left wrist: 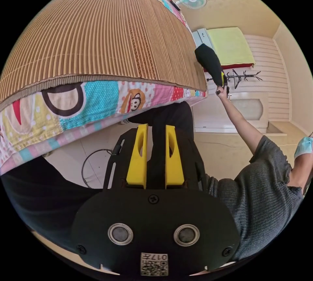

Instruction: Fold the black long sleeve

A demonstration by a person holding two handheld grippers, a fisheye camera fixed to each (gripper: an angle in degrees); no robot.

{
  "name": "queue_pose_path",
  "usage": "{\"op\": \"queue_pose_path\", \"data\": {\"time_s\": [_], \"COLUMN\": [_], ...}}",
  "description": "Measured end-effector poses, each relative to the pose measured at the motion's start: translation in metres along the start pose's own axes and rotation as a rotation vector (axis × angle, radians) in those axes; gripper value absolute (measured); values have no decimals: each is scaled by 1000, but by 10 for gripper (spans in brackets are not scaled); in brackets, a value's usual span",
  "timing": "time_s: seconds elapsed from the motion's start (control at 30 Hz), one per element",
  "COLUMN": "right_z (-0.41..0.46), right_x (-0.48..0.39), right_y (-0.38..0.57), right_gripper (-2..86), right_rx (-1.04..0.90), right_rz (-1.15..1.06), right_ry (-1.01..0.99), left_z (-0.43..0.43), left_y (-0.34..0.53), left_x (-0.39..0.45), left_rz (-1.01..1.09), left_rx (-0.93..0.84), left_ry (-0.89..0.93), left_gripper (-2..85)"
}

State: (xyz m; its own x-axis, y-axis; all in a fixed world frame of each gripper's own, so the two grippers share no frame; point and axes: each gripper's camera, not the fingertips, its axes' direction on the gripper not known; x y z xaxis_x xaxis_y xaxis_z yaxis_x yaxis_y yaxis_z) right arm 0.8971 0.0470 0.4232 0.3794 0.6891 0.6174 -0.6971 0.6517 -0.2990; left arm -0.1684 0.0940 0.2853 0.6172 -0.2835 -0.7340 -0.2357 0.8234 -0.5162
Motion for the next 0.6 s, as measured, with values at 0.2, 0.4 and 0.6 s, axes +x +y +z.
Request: {"op": "queue_pose_path", "data": {"time_s": [0.2,0.4,0.6], "right_z": [-50,-37,9], "right_x": [78,61,-5], "right_y": [115,249,300], "right_gripper": [49,12,6], "right_rx": [119,-27,-321], "right_rz": [-5,-79,-254], "right_ry": [-28,-164,-412], "left_z": [-13,-89,-264], "left_y": [0,18,80], "left_x": [31,76,123], "left_rz": [95,241,198], "left_rx": [41,256,793], "left_ry": [-66,-207,-466], "left_gripper": [56,-4,2]}}
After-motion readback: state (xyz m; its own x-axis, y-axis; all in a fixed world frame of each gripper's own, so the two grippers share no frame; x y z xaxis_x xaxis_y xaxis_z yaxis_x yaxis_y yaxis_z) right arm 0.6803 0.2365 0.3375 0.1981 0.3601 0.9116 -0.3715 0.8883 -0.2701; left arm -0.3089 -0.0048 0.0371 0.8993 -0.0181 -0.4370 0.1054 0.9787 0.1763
